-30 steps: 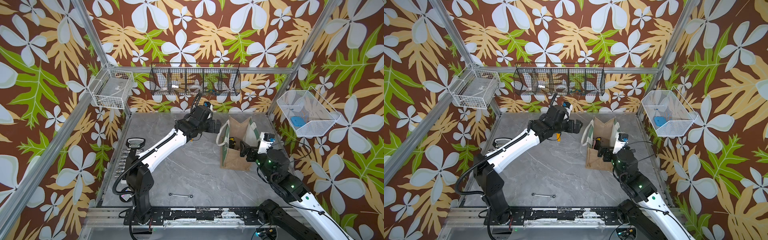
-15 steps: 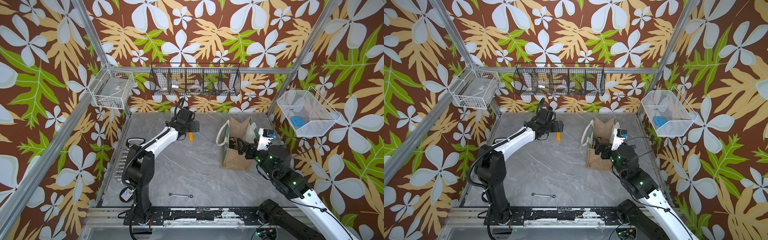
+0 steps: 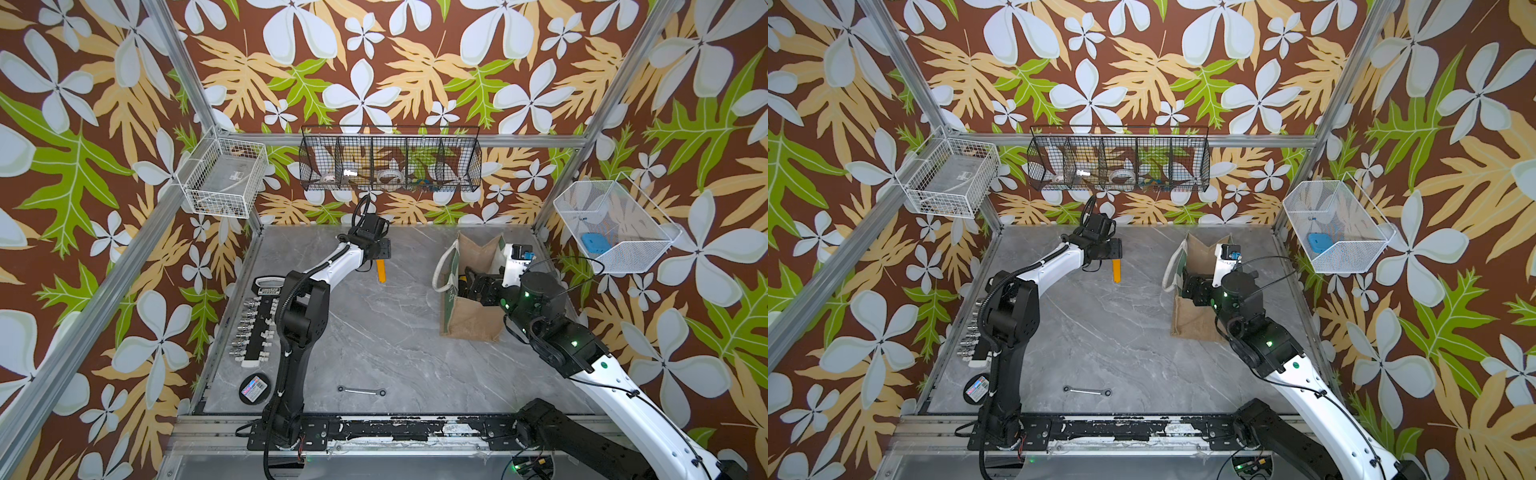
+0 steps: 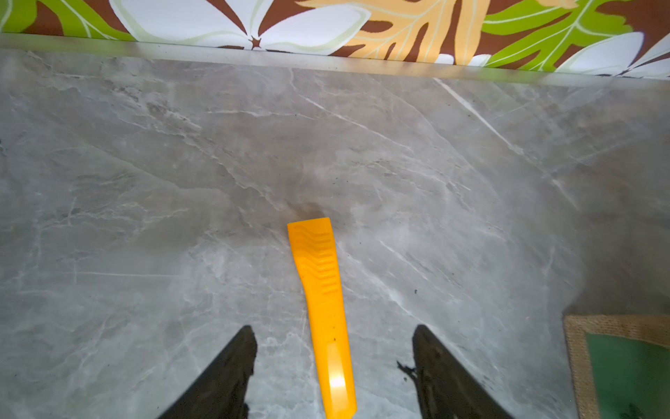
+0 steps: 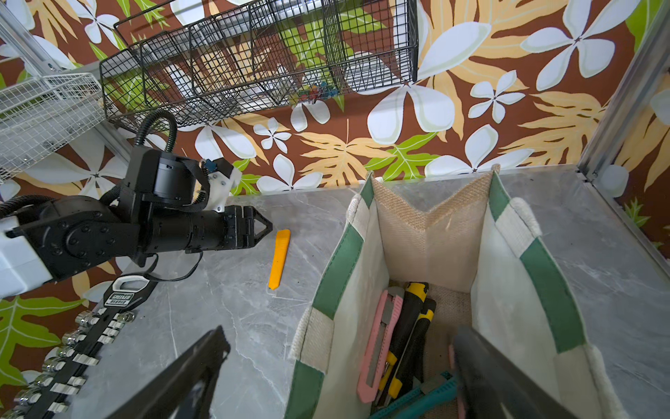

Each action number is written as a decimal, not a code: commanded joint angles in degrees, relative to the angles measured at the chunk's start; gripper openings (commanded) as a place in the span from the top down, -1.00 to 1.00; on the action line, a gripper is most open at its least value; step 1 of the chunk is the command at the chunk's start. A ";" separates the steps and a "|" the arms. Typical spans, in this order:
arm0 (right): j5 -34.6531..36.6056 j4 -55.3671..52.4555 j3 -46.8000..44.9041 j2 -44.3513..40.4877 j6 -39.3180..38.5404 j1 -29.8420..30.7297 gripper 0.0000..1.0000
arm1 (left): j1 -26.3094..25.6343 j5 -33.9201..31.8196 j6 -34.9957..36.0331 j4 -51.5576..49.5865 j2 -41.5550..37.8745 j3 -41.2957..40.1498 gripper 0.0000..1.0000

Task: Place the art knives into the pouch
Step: Pick up the utility knife at the center of the board.

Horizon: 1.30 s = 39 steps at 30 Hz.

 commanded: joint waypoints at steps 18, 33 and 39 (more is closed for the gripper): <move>5.53 1.25 9.13 11.02 -2.65 -0.03 -0.94 | 3.33 10.79 -5.27 -2.26 14.44 13.13 0.06; 7.92 1.93 11.13 13.47 -2.97 -0.07 -0.95 | 4.09 7.92 -3.19 -6.32 19.26 18.91 0.15; 8.27 1.44 12.33 15.32 -3.38 -0.09 -0.95 | 4.14 6.35 -1.95 -7.60 20.04 18.75 0.17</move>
